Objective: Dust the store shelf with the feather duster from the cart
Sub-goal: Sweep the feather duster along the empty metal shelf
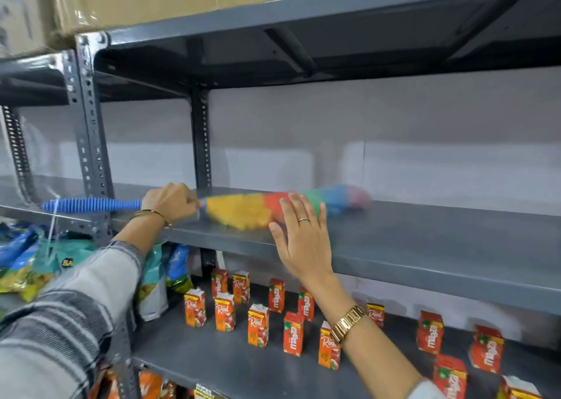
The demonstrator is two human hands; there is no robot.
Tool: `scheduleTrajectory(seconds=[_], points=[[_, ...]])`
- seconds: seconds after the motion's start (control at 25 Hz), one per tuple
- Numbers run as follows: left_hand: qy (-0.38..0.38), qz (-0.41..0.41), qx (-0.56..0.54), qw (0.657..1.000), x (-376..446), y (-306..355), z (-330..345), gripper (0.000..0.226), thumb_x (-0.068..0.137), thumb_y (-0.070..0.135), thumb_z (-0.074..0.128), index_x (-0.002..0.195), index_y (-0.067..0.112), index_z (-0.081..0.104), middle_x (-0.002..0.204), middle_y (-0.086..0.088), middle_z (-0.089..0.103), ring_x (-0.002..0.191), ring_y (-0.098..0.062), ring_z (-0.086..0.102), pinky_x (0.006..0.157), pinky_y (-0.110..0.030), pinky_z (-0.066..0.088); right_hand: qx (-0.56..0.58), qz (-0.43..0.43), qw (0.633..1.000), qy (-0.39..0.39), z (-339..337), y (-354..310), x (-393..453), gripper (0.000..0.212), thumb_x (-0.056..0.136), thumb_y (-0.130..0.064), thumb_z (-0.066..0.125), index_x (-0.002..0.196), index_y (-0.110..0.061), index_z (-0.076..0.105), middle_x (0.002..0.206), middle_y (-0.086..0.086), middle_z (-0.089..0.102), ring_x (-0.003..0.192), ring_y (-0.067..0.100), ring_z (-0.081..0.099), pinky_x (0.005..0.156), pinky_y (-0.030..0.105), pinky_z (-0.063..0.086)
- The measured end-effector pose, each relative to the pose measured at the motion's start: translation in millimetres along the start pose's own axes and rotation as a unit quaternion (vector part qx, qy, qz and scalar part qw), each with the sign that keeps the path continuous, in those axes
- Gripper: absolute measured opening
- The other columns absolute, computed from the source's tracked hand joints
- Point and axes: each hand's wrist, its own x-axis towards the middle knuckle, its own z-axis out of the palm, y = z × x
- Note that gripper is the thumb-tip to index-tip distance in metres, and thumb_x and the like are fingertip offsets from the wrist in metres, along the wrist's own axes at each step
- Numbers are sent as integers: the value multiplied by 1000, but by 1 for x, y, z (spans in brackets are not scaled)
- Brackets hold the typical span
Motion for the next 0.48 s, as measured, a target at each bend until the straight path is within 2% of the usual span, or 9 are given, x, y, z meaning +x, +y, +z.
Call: scheduleTrajectory(seconds=[0.08,0.12,0.2,0.28,0.4,0.48], points=[[62,-14,58,996,4,-5,-8,29,87,28,52,106,20,72,112,-18,69,99,-37,65,80,-36,50,0,1,1000,-15,6,-7,2,68,98,-49,10,129,-3,51,134,18,49,129,33,36,109,48,5],[61,-13,45,997,6,-13,-12,27,87,28,54,105,20,73,112,-17,70,99,-36,65,80,-35,50,0,1,1000,-19,9,-10,4,66,98,-48,13,130,-3,50,135,18,49,129,32,35,109,48,5],[-5,-3,-14,1000,1,-38,-18,22,87,23,59,101,19,76,115,-11,71,103,-31,65,85,-36,51,6,1,1000,-30,15,-15,7,62,97,-46,20,129,-3,51,135,18,49,129,33,36,109,50,9],[-44,-7,17,999,-10,-54,-16,23,88,19,57,102,20,75,118,-9,70,105,-30,64,87,-36,51,4,4,999,-41,21,-24,11,65,97,-48,16,128,-3,52,133,18,51,127,34,39,107,52,13],[67,-43,147,986,-4,-39,-20,32,89,29,49,107,15,72,112,-16,69,98,-36,66,82,-37,51,-4,12,998,-61,32,-37,15,69,97,-49,13,128,-2,52,132,18,52,126,34,40,108,51,14],[98,-36,173,979,-2,-33,-28,33,89,30,48,109,15,70,110,-18,69,96,-37,66,80,-36,51,0,16,998,-63,39,-43,17,64,95,-46,20,128,-1,52,132,19,52,127,34,39,107,52,16]])
